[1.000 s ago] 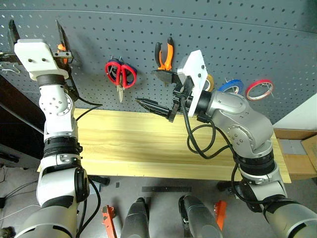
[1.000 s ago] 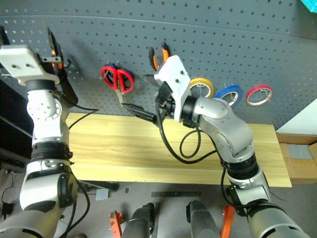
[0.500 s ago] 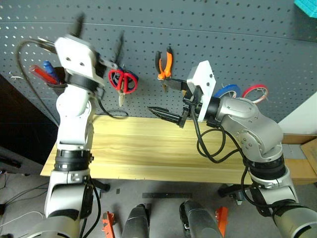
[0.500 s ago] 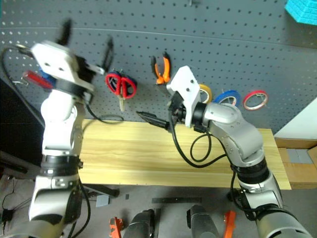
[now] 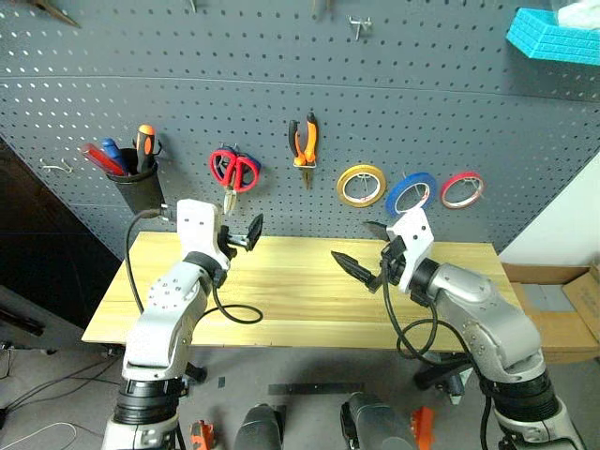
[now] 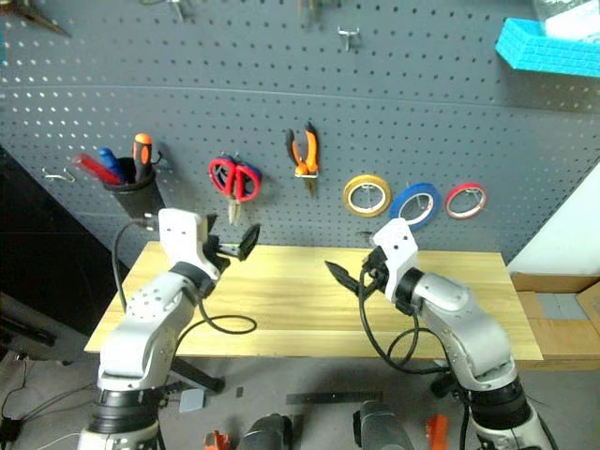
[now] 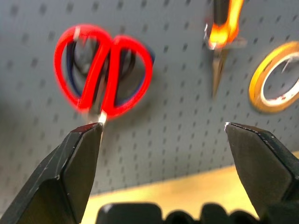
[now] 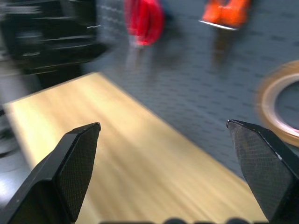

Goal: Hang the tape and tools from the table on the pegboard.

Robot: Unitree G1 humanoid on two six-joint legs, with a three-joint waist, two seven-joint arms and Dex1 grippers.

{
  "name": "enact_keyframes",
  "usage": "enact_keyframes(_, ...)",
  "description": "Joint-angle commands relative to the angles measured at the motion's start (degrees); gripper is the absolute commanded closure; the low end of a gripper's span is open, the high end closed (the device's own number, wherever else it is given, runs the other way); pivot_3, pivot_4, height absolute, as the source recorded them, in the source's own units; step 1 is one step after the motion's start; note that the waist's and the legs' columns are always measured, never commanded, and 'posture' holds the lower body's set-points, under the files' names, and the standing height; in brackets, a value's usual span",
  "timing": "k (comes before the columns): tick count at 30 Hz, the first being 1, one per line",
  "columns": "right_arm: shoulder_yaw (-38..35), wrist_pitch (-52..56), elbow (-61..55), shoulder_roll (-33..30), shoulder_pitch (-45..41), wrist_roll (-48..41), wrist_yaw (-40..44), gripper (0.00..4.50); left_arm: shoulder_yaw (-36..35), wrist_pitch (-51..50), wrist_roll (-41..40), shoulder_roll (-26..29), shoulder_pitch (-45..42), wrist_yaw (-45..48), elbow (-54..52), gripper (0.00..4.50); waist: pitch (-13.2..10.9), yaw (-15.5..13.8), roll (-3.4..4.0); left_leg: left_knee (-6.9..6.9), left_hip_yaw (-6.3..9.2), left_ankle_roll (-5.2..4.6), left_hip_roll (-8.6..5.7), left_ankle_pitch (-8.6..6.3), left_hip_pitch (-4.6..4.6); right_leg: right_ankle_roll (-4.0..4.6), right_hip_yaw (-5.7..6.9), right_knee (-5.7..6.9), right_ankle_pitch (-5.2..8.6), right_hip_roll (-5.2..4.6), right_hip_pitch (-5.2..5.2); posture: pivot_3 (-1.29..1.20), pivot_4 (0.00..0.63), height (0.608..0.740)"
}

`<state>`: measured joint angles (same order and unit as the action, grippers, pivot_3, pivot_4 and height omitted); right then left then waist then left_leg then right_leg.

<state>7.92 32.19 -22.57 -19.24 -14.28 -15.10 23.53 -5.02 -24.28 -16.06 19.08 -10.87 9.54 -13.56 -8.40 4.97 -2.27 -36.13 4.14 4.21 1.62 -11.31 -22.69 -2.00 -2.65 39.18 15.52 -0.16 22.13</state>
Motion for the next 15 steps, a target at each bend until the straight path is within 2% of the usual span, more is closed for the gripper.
enact_keyframes(1,-2.89,-10.51,5.94,1.53,3.59,5.5,-5.27,0.0,-4.69,0.61,1.11,-2.79,1.76,-4.8,4.14,0.01,1.23,0.0,0.11,0.08,0.0,0.0,0.02,0.0,0.18,0.02,0.0,-0.19,-0.02,0.02,-0.19,-0.06,0.026,0.74)
enact_keyframes(3,-4.27,-13.68,9.53,2.81,6.52,5.64,-6.09,0.0,-7.24,0.01,1.41,-3.56,3.02,-6.77,8.45,0.01,1.92,0.01,0.09,0.08,-0.03,0.0,0.02,-0.02,0.36,0.02,-0.03,-0.24,-0.01,0.02,-0.4,-0.07,0.016,0.74)
enact_keyframes(10,-9.9,-26.18,22.31,3.57,10.46,8.59,-9.55,0.0,-3.5,7.44,7.25,-1.74,6.12,-2.18,15.35,0.01,3.65,-0.14,0.31,0.09,-0.05,0.01,0.01,-0.02,0.4,0.05,-0.05,-0.23,0.0,0.02,-0.42,-0.07,0.0,0.74)
enact_keyframes(11,-10.44,-28.03,24.04,3.34,10.5,9.02,-9.84,0.0,-3.13,8.33,7.82,-1.69,6.2,-1.76,16.13,0.01,3.84,-0.16,0.37,0.08,-0.06,0.01,0.0,-0.02,0.41,0.25,-0.04,-0.24,0.12,0.02,-0.44,-0.07,0.0,0.74)
enact_keyframes(15,-11.52,-33.68,29.69,2.34,10.81,10.66,-9.85,0.0,-2.58,13.42,9.78,-1.36,6.0,-0.38,19.52,0.01,4.24,-0.09,0.51,0.17,-0.1,0.02,0.0,-0.04,0.78,0.42,-0.09,-0.27,0.23,0.01,-0.73,-0.07,0.0,0.74)
